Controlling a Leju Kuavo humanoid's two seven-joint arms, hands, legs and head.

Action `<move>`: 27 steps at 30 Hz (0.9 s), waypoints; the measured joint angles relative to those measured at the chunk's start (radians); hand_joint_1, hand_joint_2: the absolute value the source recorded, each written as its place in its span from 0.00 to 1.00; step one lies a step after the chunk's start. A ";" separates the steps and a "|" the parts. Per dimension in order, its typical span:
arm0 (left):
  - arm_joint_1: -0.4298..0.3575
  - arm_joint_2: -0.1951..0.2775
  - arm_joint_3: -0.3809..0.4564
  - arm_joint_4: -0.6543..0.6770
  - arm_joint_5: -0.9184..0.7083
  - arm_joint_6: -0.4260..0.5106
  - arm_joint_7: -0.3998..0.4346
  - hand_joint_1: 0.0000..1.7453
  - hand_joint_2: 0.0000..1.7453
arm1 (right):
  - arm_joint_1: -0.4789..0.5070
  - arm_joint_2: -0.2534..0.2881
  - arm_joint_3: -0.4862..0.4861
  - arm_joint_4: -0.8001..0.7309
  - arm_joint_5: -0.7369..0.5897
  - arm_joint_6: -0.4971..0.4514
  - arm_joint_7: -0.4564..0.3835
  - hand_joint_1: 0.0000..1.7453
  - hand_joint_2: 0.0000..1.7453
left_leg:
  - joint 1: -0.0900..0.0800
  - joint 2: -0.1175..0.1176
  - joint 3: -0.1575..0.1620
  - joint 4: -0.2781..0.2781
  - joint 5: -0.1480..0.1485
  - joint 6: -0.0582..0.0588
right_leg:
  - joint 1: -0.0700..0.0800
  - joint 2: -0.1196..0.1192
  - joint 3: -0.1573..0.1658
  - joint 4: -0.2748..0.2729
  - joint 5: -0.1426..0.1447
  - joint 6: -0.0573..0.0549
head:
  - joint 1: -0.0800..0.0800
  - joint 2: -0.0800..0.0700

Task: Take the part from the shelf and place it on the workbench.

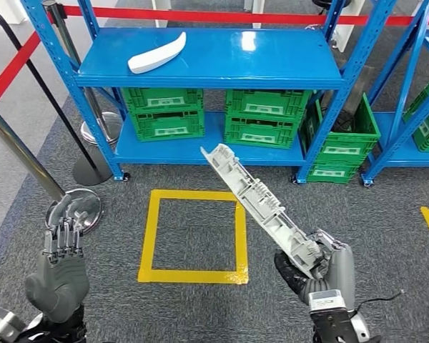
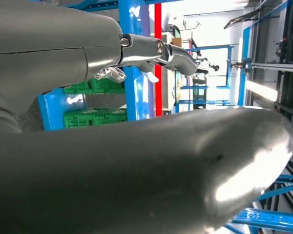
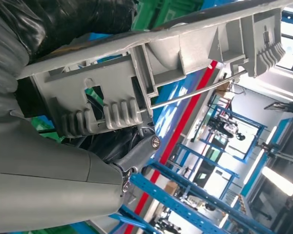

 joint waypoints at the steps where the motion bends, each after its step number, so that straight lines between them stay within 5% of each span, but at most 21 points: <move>1: 0.001 0.000 0.001 -0.001 0.001 0.001 0.000 0.00 0.00 | -0.001 0.000 0.002 0.002 -0.002 0.001 0.000 1.00 1.00 | -0.002 0.000 -0.006 0.003 0.004 -0.003 | 0.002 0.000 0.042 -0.067 0.013 -0.005 | 0.000 0.000; 3: 0.002 0.000 0.003 -0.004 0.001 0.004 0.000 0.00 0.00 | -0.003 -0.001 0.007 0.006 -0.009 0.004 -0.001 1.00 1.00 | -0.002 0.001 -0.017 0.006 0.017 -0.014 | 0.008 0.001 0.083 -0.137 0.014 -0.009 | -0.001 0.000; 6: 0.005 0.000 0.007 -0.010 0.000 0.008 0.001 0.00 0.00 | -0.005 -0.001 0.010 0.015 -0.026 0.011 -0.001 1.00 1.00 | 0.000 -0.001 -0.028 0.011 0.023 -0.031 | 0.006 -0.003 0.075 -0.153 0.032 -0.019 | -0.001 0.000; 8: 0.006 0.000 0.009 -0.014 -0.002 0.011 0.010 0.00 0.00 | -0.010 -0.001 0.011 0.022 -0.044 0.021 0.000 1.00 1.00 | 0.003 -0.004 -0.049 0.066 -0.036 -0.044 | -0.001 -0.009 0.061 -0.160 0.050 -0.032 | -0.006 0.000; 11: 0.005 0.000 0.004 -0.018 -0.016 0.010 0.033 0.00 0.00 | -0.023 -0.003 0.014 0.035 -0.071 0.040 0.003 1.00 1.00 | 0.015 -0.004 -0.091 0.244 -0.149 -0.061 | -0.001 -0.013 0.028 -0.151 0.071 -0.037 | -0.013 0.000; 13: 0.005 0.000 -0.006 -0.023 -0.030 0.009 0.046 0.00 0.00 | -0.029 -0.004 0.021 0.044 -0.077 0.047 0.007 1.00 1.00 | 0.022 -0.004 -0.071 0.270 -0.135 -0.068 | -0.002 -0.015 0.002 -0.139 0.082 -0.033 | -0.014 0.000; 15: 0.006 0.001 -0.017 -0.030 -0.036 0.014 0.056 0.00 0.00 | -0.032 -0.005 0.029 0.054 -0.078 0.049 0.010 1.00 1.00 | 0.027 -0.004 0.006 0.164 -0.087 -0.070 | -0.004 -0.015 -0.022 -0.126 0.090 -0.026 | -0.015 0.000; 18: 0.010 0.002 -0.026 -0.039 -0.037 0.019 0.060 0.00 0.00 | -0.035 -0.007 0.037 0.065 -0.082 0.048 0.011 1.00 1.00 | 0.022 -0.008 0.096 0.011 -0.082 -0.062 | -0.003 -0.014 -0.044 -0.114 0.105 -0.008 | -0.015 0.000; 21: 0.017 0.000 -0.028 -0.045 -0.040 0.018 0.055 0.00 0.00 | -0.037 -0.009 0.039 0.073 -0.090 0.047 0.010 1.00 1.00 | 0.019 -0.007 0.087 -0.001 -0.071 -0.038 | -0.006 -0.014 -0.055 -0.112 0.113 0.012 | -0.015 0.000; 24: 0.021 -0.002 -0.032 -0.052 -0.045 0.016 0.053 0.00 0.00 | -0.039 -0.010 0.039 0.083 -0.093 0.047 0.010 1.00 1.00 | 0.019 -0.002 0.066 -0.005 -0.047 -0.012 | -0.007 -0.007 -0.098 -0.009 0.019 0.020 | -0.007 0.000; 26: 0.026 -0.003 -0.033 -0.053 -0.046 0.016 0.052 0.00 0.00 | -0.041 -0.011 0.039 0.093 -0.093 0.047 0.009 1.00 1.00 | 0.015 -0.002 0.046 -0.004 -0.032 -0.005 | -0.006 -0.002 -0.132 0.117 -0.051 0.020 | -0.003 0.000; 27: 0.029 -0.003 -0.033 -0.053 -0.046 0.016 0.052 0.00 0.00 | -0.042 -0.011 0.039 0.098 -0.093 0.047 0.009 1.00 1.00 | 0.012 -0.001 0.036 -0.002 -0.024 -0.004 | -0.006 -0.002 -0.135 0.153 -0.059 0.019 | -0.002 0.000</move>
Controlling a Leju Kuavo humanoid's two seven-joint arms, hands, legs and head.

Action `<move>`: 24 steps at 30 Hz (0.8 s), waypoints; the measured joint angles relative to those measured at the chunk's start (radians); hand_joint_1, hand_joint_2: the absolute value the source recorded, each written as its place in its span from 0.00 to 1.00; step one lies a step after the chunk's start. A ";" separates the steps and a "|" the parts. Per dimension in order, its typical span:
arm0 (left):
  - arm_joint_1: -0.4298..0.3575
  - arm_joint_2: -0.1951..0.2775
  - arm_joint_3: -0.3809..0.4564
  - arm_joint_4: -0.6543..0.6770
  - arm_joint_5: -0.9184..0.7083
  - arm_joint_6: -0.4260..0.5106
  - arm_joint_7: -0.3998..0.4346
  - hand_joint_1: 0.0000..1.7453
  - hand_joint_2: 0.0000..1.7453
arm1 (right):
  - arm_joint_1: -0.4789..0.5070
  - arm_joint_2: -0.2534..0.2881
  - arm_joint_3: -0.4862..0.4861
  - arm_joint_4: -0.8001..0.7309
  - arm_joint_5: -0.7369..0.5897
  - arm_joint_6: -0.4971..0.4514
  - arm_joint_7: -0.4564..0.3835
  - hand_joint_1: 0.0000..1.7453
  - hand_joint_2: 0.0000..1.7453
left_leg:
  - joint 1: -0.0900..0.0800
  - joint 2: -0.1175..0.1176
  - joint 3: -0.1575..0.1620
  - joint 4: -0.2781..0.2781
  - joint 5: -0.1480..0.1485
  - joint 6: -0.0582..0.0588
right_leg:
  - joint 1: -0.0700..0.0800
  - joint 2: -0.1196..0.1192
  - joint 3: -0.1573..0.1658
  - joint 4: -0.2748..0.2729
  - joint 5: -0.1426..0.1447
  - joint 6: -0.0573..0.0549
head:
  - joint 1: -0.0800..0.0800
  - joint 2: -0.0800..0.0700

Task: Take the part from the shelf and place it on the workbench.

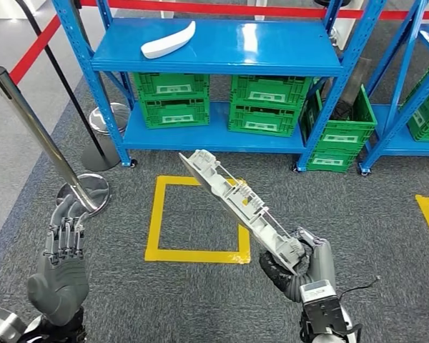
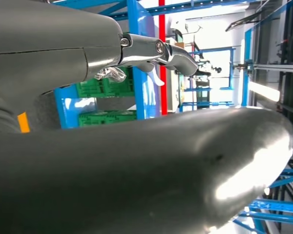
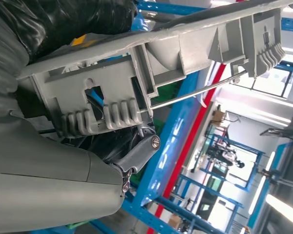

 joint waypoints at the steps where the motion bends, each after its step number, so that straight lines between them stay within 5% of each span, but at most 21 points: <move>1: 0.003 -0.001 0.000 0.000 0.000 0.000 -0.001 0.00 0.00 | -0.001 0.000 0.000 0.005 0.000 0.000 0.000 1.00 1.00 | -0.003 0.000 -0.010 0.002 0.007 0.000 | 0.001 0.000 0.015 0.001 0.011 -0.003 | 0.000 0.000; 4: 0.009 -0.003 0.000 0.000 0.003 0.000 -0.006 0.00 0.00 | -0.004 0.000 0.004 0.015 0.002 -0.001 -0.002 1.00 1.00 | -0.009 -0.001 -0.035 0.010 0.023 -0.005 | 0.006 0.000 0.146 -0.171 0.077 -0.018 | 0.001 0.000; 5: 0.011 -0.004 0.000 -0.001 0.005 0.000 -0.008 0.00 0.00 | -0.005 0.000 0.006 0.016 0.002 -0.001 -0.004 1.00 1.00 | -0.010 -0.001 -0.042 0.013 0.028 -0.009 | 0.009 0.000 0.186 -0.231 0.081 -0.023 | 0.000 0.000; 7: 0.013 -0.004 0.000 -0.002 0.008 0.000 -0.010 0.00 0.00 | -0.007 -0.001 0.009 0.019 0.002 -0.003 -0.005 1.00 1.00 | -0.011 -0.001 -0.051 0.016 0.041 -0.020 | 0.014 0.001 0.217 -0.286 0.075 -0.028 | 0.000 0.000; 10: 0.015 -0.005 0.001 -0.003 0.011 0.000 -0.011 0.00 0.00 | -0.009 -0.001 0.011 0.022 0.002 -0.004 -0.006 1.00 1.00 | -0.008 -0.002 -0.062 0.027 0.034 -0.039 | 0.011 -0.002 0.197 -0.295 0.095 -0.044 | -0.001 0.000; 14: 0.017 -0.005 0.001 -0.004 0.011 0.000 -0.012 0.00 0.00 | -0.010 -0.001 0.013 0.028 0.003 -0.005 -0.006 1.00 1.00 | 0.000 -0.003 -0.124 0.229 -0.120 -0.060 | 0.009 -0.007 0.162 -0.295 0.129 -0.063 | -0.008 0.000; 16: 0.017 -0.005 0.001 -0.003 0.011 -0.001 -0.012 0.00 0.00 | -0.011 -0.001 0.013 0.033 0.005 -0.005 -0.005 1.00 1.00 | 0.005 -0.003 -0.121 0.288 -0.129 -0.065 | 0.009 -0.008 0.138 -0.290 0.144 -0.061 | -0.008 0.000; 19: 0.016 -0.005 0.001 -0.004 0.012 -0.002 -0.013 0.00 0.00 | -0.011 -0.001 0.013 0.035 0.008 -0.007 -0.005 1.00 1.00 | 0.010 -0.003 -0.005 0.131 -0.064 -0.062 | 0.009 -0.007 0.107 -0.277 0.159 -0.053 | -0.009 0.000; 21: 0.016 -0.005 0.001 -0.004 0.012 -0.002 -0.014 0.00 0.00 | -0.011 -0.001 0.013 0.035 0.010 -0.010 -0.005 1.00 1.00 | 0.007 -0.005 0.060 0.023 -0.053 -0.052 | 0.010 -0.006 0.096 -0.271 0.169 -0.043 | -0.008 0.000; 24: 0.016 -0.006 0.001 -0.004 0.012 -0.002 -0.015 0.00 0.00 | -0.012 -0.002 0.013 0.035 0.011 -0.011 -0.005 1.00 1.00 | 0.002 -0.004 0.061 -0.006 -0.045 -0.032 | 0.008 -0.005 0.088 -0.271 0.185 -0.022 | -0.011 0.000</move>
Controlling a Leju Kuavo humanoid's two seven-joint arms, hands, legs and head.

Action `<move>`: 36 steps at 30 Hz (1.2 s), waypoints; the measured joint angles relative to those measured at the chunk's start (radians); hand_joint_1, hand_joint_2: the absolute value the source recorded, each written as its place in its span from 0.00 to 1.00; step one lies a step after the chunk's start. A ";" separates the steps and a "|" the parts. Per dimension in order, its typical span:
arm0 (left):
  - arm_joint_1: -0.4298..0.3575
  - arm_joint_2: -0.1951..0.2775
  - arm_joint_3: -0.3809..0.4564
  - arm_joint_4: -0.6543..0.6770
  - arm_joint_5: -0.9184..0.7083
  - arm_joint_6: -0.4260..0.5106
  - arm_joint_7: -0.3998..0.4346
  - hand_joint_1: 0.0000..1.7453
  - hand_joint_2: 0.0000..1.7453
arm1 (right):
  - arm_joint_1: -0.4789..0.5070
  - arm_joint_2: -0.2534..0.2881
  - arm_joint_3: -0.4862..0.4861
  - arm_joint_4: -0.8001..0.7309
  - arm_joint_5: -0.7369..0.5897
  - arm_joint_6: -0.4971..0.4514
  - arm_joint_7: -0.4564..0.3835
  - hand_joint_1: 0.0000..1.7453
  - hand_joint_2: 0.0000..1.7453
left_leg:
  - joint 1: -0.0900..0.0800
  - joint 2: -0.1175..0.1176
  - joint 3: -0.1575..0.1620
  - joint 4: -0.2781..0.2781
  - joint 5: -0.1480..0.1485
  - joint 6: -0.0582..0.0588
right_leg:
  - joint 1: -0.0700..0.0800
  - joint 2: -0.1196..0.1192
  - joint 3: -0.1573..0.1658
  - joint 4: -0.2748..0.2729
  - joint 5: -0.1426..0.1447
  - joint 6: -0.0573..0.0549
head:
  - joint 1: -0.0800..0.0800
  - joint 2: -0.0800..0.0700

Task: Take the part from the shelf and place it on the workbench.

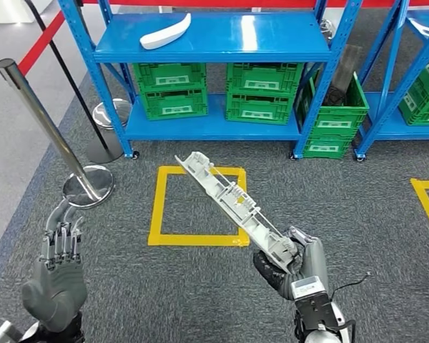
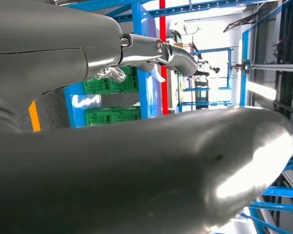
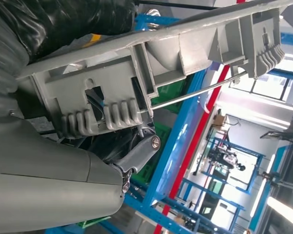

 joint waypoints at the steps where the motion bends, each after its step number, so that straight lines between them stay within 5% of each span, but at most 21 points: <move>1: 0.000 -0.001 0.000 0.000 0.000 0.000 0.000 0.00 0.00 | 0.000 0.000 0.000 0.000 0.000 0.000 0.000 1.00 1.00 | 0.001 0.002 -0.006 -0.004 0.009 0.008 | -0.001 0.001 -0.008 0.006 -0.007 0.006 | 0.000 0.000; 3: 0.000 -0.002 0.000 0.000 0.000 -0.001 0.000 0.00 0.00 | -0.001 -0.002 0.000 0.000 0.001 0.000 0.000 1.00 1.00 | 0.005 0.006 -0.023 -0.012 0.029 0.023 | -0.002 0.005 -0.040 0.072 -0.065 0.015 | 0.005 0.000; 5: 0.000 -0.002 -0.001 0.000 0.000 -0.003 0.000 0.00 0.00 | -0.001 -0.003 0.000 0.000 0.002 0.000 0.000 1.00 1.00 | 0.003 0.007 -0.047 -0.009 0.046 0.028 | -0.002 0.007 -0.080 0.196 -0.148 0.021 | 0.011 0.000; 7: 0.000 -0.002 -0.001 0.000 0.000 -0.003 0.000 0.00 0.00 | -0.001 -0.003 0.000 0.001 0.003 0.000 0.001 1.00 1.00 | 0.002 0.008 -0.072 -0.004 0.061 0.028 | -0.002 0.007 -0.080 0.260 -0.180 0.023 | 0.012 0.000; 8: 0.000 -0.002 -0.001 0.000 0.000 -0.003 0.001 0.00 0.00 | -0.001 -0.004 0.000 0.002 0.003 0.000 0.002 1.00 1.00 | 0.002 0.008 -0.082 -0.001 0.067 0.026 | -0.002 0.007 -0.051 0.235 -0.169 0.023 | 0.013 0.000; 11: 0.000 -0.002 0.000 0.000 0.000 -0.002 0.002 0.00 0.00 | -0.002 -0.004 0.000 0.002 0.003 0.001 0.004 1.00 1.00 | 0.000 0.006 -0.103 0.013 0.082 0.015 | -0.001 0.007 0.087 0.036 -0.116 0.015 | 0.013 0.000; 12: 0.000 -0.002 0.000 0.000 0.000 -0.001 0.003 0.00 0.00 | -0.002 -0.004 0.000 0.002 0.003 0.002 0.004 1.00 1.00 | -0.001 0.006 -0.108 0.017 0.087 0.009 | 0.001 0.008 0.110 -0.004 -0.111 0.010 | 0.012 0.000; 16: 0.000 -0.002 0.000 0.000 -0.004 0.006 0.008 0.00 0.00 | -0.004 -0.004 -0.002 0.002 0.000 0.005 0.008 1.00 1.00 | 0.000 0.006 -0.121 0.025 0.097 -0.014 | 0.003 0.006 0.098 -0.017 -0.093 -0.019 | 0.011 0.000; 19: 0.000 -0.002 0.001 0.000 -0.007 0.012 0.009 0.00 0.00 | -0.006 -0.004 -0.002 0.004 -0.006 0.013 0.008 1.00 1.00 | 0.003 0.005 -0.161 0.143 -0.002 -0.029 | 0.001 0.000 0.085 -0.019 -0.070 -0.040 | 0.002 0.000; 21: 0.000 -0.001 0.002 0.000 -0.008 0.014 0.009 0.00 0.00 | -0.006 -0.004 -0.003 0.007 -0.008 0.015 0.008 1.00 1.00 | 0.005 0.005 -0.194 0.267 -0.073 -0.034 | 0.003 0.000 0.065 -0.014 -0.055 -0.043 | -0.001 0.000; 22: 0.000 -0.001 0.002 0.000 -0.008 0.014 0.009 0.00 0.00 | -0.007 -0.004 -0.004 0.009 -0.008 0.015 0.008 1.00 1.00 | 0.005 0.005 -0.194 0.294 -0.083 -0.034 | 0.005 0.000 0.053 -0.011 -0.050 -0.043 | -0.001 0.000; 24: 0.000 -0.001 0.002 0.000 -0.008 0.014 0.009 0.00 0.00 | -0.007 -0.004 -0.005 0.010 -0.008 0.015 0.008 1.00 1.00 | 0.004 0.005 -0.138 0.230 -0.053 -0.027 | 0.008 0.001 0.035 -0.005 -0.042 -0.042 | -0.002 0.000; 26: 0.000 -0.001 0.002 -0.001 -0.008 0.014 0.010 0.00 0.00 | -0.007 -0.004 -0.005 0.010 -0.007 0.016 0.007 1.00 1.00 | 0.000 0.005 -0.051 0.086 -0.012 -0.010 | 0.012 0.000 0.026 -0.001 -0.035 -0.039 | -0.001 0.000; 28: 0.000 -0.001 0.002 -0.001 -0.010 0.015 0.010 0.00 0.00 | -0.008 -0.004 -0.005 0.011 -0.006 0.017 0.007 1.00 1.00 | -0.006 0.004 -0.011 0.009 0.002 0.004 | 0.012 -0.004 0.022 0.000 -0.027 -0.030 | -0.001 0.000; 32: 0.000 -0.002 0.003 -0.002 -0.012 0.017 0.013 0.00 0.00 | -0.009 -0.004 -0.005 0.011 -0.002 0.018 0.007 1.00 1.00 | -0.007 -0.008 -0.018 -0.011 0.027 0.022 | 0.008 -0.010 0.008 0.010 -0.033 -0.007 | 0.000 0.000; 36: 0.000 -0.002 0.003 -0.002 -0.013 0.017 0.016 0.00 0.00 | -0.010 -0.004 -0.005 0.012 0.003 0.017 0.009 1.00 1.00 | -0.001 -0.023 -0.043 -0.016 0.054 0.031 | 0.003 0.006 -0.078 0.223 -0.163 0.009 | 0.009 0.000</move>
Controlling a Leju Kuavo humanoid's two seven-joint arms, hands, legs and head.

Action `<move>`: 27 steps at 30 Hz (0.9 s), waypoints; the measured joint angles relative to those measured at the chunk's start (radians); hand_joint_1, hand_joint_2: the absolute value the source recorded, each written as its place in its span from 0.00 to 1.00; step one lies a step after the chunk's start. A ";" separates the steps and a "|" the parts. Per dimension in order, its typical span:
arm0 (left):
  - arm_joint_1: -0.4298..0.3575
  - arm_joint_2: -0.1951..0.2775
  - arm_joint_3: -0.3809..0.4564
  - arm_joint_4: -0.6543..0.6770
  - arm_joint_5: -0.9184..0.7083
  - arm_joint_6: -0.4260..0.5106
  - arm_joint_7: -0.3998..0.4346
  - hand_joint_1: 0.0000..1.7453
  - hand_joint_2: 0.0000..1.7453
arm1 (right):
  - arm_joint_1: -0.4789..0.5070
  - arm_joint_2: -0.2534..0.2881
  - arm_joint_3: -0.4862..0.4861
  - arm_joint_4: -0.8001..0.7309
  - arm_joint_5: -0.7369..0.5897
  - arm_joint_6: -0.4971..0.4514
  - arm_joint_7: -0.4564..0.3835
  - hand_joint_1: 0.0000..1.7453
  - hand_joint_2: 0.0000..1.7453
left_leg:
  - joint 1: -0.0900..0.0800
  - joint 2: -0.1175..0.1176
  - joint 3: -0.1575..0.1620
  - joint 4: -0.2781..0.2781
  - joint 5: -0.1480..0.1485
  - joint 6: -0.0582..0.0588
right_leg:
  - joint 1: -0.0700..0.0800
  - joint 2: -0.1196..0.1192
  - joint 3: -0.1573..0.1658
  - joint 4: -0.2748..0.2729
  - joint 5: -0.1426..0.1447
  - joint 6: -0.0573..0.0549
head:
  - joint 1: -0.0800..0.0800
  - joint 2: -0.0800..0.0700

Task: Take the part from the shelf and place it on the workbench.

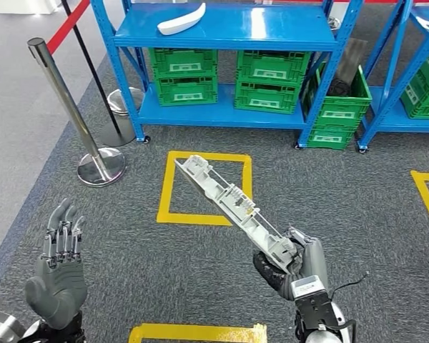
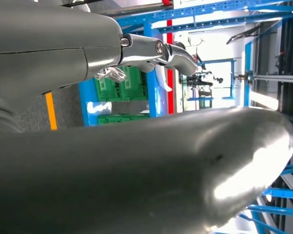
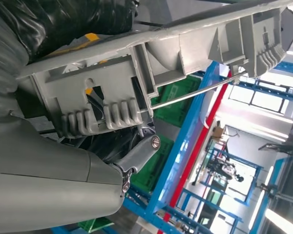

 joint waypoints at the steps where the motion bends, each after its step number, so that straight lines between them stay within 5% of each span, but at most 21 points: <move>1: 0.000 0.000 0.000 0.000 0.000 0.000 0.001 0.00 0.00 | 0.000 0.000 0.000 0.001 0.002 0.000 0.001 1.00 1.00 | 0.001 -0.007 -0.008 0.002 0.004 -0.002 | -0.002 0.001 -0.011 0.040 -0.014 0.003 | 0.000 0.000; 3: 0.000 0.000 0.001 0.000 0.004 0.000 0.002 0.00 0.00 | 0.000 0.000 0.000 0.003 0.004 0.000 0.003 1.00 1.00 | 0.003 -0.024 -0.020 0.010 0.010 -0.007 | -0.006 0.005 0.026 0.001 0.015 0.007 | 0.000 0.000; 6: -0.001 0.000 0.002 0.000 0.022 0.000 0.005 0.00 0.00 | -0.002 0.000 0.000 0.007 0.008 -0.002 0.005 1.00 1.00 | 0.005 -0.055 -0.040 0.030 0.014 -0.020 | -0.016 0.064 0.140 -0.189 0.072 0.009 | 0.001 0.000; 8: -0.001 0.000 0.003 0.000 0.036 0.003 0.019 0.00 0.00 | -0.003 0.000 0.001 0.009 0.011 -0.003 0.007 1.00 1.00 | 0.006 -0.075 -0.056 0.038 0.021 -0.035 | -0.016 0.082 0.159 -0.221 0.070 0.002 | 0.002 0.000; 11: 0.000 0.000 0.005 0.001 0.056 0.005 0.054 0.00 0.00 | -0.004 0.000 0.003 0.011 0.014 -0.003 0.009 1.00 1.00 | 0.010 -0.096 -0.067 0.038 0.031 -0.051 | -0.015 0.051 0.156 -0.220 0.080 -0.015 | 0.002 0.000; 13: -0.001 0.000 0.007 0.001 0.063 0.005 0.067 0.00 0.00 | -0.006 0.000 0.005 0.011 0.015 -0.003 0.010 1.00 1.00 | 0.007 -0.059 -0.086 0.077 0.004 -0.057 | -0.018 0.028 0.154 -0.224 0.085 -0.027 | -0.008 0.000; 15: -0.001 0.001 0.007 0.002 0.062 0.004 0.072 0.00 0.00 | -0.006 0.000 0.006 0.012 0.015 -0.002 0.010 1.00 1.00 | 0.007 -0.005 -0.136 0.193 -0.062 -0.064 | -0.015 -0.001 0.149 -0.224 0.088 -0.034 | -0.020 0.000; 17: -0.001 0.001 0.009 0.004 0.048 0.006 0.071 0.00 0.00 | -0.006 0.000 0.005 0.014 0.015 0.001 0.012 1.00 1.00 | 0.009 0.013 -0.181 0.311 -0.112 -0.068 | -0.010 -0.032 0.144 -0.224 0.089 -0.036 | -0.023 0.000; 18: -0.001 0.001 0.009 0.005 0.039 0.010 0.070 0.00 0.00 | -0.006 0.000 0.006 0.015 0.015 0.002 0.012 1.00 1.00 | 0.009 0.015 -0.181 0.326 -0.112 -0.067 | -0.009 -0.047 0.143 -0.224 0.090 -0.037 | -0.023 0.000; 20: -0.001 0.001 0.011 0.005 0.025 0.023 0.068 0.00 0.00 | -0.006 0.000 0.006 0.015 0.015 0.003 0.013 1.00 1.00 | 0.006 0.029 -0.124 0.238 -0.063 -0.058 | -0.005 -0.075 0.144 -0.224 0.090 -0.037 | -0.024 0.000; 22: -0.001 0.001 0.011 0.004 0.021 0.041 0.067 0.00 0.00 | -0.007 0.000 0.007 0.015 0.015 0.003 0.014 1.00 1.00 | -0.004 0.077 -0.048 0.101 -0.021 -0.041 | 0.000 -0.097 0.145 -0.223 0.089 -0.034 | -0.024 0.000; 24: -0.001 0.001 0.012 0.004 0.023 0.061 0.070 0.00 0.00 | -0.007 0.000 0.008 0.015 0.014 0.004 0.015 1.00 1.00 | -0.015 0.104 -0.024 0.043 -0.014 -0.027 | 0.005 -0.118 0.143 -0.222 0.089 -0.027 | -0.024 0.000; 26: 0.000 0.000 0.014 0.003 0.030 0.077 0.077 0.00 0.00 | -0.007 0.000 0.009 0.014 0.014 0.005 0.017 1.00 1.00 | -0.015 0.083 -0.029 0.035 -0.009 -0.017 | 0.006 -0.136 0.143 -0.223 0.088 -0.017 | -0.024 0.000; 27: 0.000 0.000 0.015 0.003 0.036 0.084 0.083 0.00 0.00 | -0.007 0.000 0.010 0.014 0.015 0.007 0.019 1.00 1.00 | -0.012 0.071 -0.029 0.030 -0.004 -0.012 | 0.004 -0.125 0.140 -0.218 0.080 -0.011 | -0.023 0.000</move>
